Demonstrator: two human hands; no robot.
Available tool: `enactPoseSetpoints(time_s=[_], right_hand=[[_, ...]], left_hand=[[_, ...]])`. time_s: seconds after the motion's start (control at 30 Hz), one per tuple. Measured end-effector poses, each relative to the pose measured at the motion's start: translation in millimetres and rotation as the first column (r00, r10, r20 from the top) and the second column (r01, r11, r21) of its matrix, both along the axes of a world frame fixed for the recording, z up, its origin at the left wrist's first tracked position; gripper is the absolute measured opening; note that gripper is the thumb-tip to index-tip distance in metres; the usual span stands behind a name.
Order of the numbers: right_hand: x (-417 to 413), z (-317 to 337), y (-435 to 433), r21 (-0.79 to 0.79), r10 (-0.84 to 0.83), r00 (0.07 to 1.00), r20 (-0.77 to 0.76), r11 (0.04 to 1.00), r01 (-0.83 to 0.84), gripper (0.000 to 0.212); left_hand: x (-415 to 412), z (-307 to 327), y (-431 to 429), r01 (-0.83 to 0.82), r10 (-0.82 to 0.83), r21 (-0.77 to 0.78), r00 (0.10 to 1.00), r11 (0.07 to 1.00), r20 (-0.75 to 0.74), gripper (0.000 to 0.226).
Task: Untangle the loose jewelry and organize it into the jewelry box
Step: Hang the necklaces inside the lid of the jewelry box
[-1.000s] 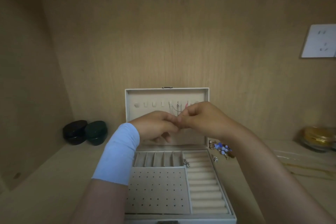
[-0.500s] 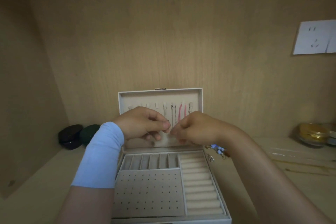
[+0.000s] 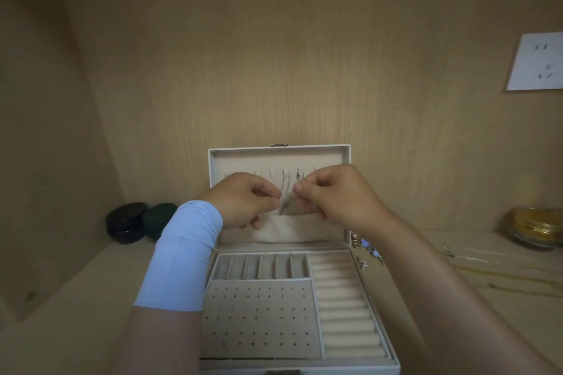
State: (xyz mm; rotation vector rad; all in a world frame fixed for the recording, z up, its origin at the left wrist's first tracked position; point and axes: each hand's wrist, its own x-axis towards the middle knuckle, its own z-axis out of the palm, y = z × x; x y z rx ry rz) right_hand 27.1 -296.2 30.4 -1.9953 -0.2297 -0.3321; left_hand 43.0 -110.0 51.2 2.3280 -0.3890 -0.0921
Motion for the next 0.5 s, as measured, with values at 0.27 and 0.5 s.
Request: enactPoseSetpoints(time_s=[0.27,0.5], right_hand=[[1.5,-0.6,3.7,0.182,-0.019,0.999,0.039,0.983,0.012,0.017],[13.4,-13.2,6.4,0.032,0.008,0.997,0.075,0.999,-0.011,0.015]], left_hand=[[1.0,-5.1,-13.3,0.009,0.012,0.335,0.998,0.942,-0.061,0.028],[0.2,-4.7,-18.9,-0.016,0.040,0.449,0.998,0.894,-0.043,0.028]])
